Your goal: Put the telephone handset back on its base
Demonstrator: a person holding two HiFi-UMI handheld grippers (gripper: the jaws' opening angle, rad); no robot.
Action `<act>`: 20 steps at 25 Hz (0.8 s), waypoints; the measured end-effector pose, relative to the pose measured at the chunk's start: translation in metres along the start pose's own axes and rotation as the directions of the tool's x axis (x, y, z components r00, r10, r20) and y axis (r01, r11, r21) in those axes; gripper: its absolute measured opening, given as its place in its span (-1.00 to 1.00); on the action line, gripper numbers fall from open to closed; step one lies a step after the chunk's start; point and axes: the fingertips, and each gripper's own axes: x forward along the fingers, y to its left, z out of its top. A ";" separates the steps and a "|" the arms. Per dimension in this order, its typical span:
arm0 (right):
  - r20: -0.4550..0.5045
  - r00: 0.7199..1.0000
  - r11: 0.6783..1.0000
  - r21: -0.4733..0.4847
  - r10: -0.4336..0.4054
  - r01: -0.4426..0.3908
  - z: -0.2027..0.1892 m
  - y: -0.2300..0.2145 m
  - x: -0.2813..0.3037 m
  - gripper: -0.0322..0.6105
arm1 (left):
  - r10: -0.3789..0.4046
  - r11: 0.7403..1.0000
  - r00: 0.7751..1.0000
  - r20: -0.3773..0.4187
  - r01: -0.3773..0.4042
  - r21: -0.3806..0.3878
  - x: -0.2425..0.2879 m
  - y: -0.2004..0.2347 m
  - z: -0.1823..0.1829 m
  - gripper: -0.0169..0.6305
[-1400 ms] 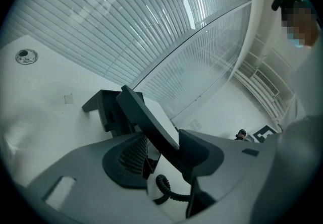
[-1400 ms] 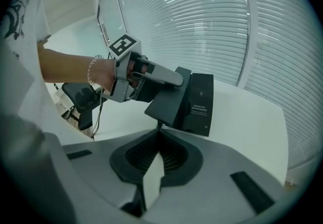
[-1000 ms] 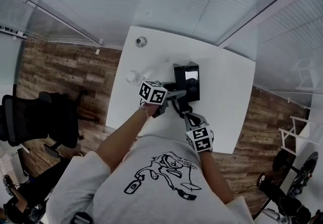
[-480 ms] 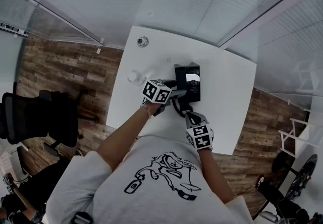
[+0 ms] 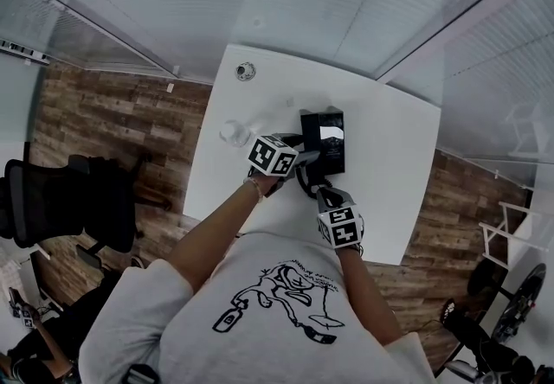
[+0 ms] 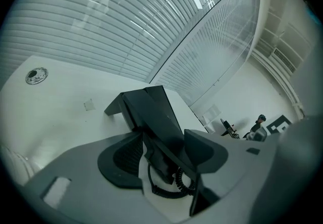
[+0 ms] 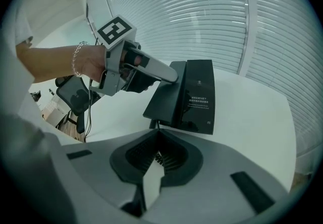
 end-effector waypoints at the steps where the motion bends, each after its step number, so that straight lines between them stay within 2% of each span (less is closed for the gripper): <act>1: -0.002 1.000 1.000 0.003 0.002 -0.002 0.000 0.000 0.002 -0.89 | 0.005 1.000 1.000 -0.002 -0.005 -0.001 0.000 0.001 0.000 -0.17; 8: -0.032 0.999 0.999 0.035 0.012 -0.011 -0.007 -0.001 0.016 -0.89 | 0.048 0.999 0.998 -0.031 -0.048 -0.010 0.002 0.008 -0.004 -0.17; 20: -0.068 0.997 0.998 0.067 0.018 -0.014 -0.018 -0.010 0.043 -0.89 | 0.136 0.990 0.989 -0.050 -0.135 0.027 0.007 0.017 -0.009 -0.22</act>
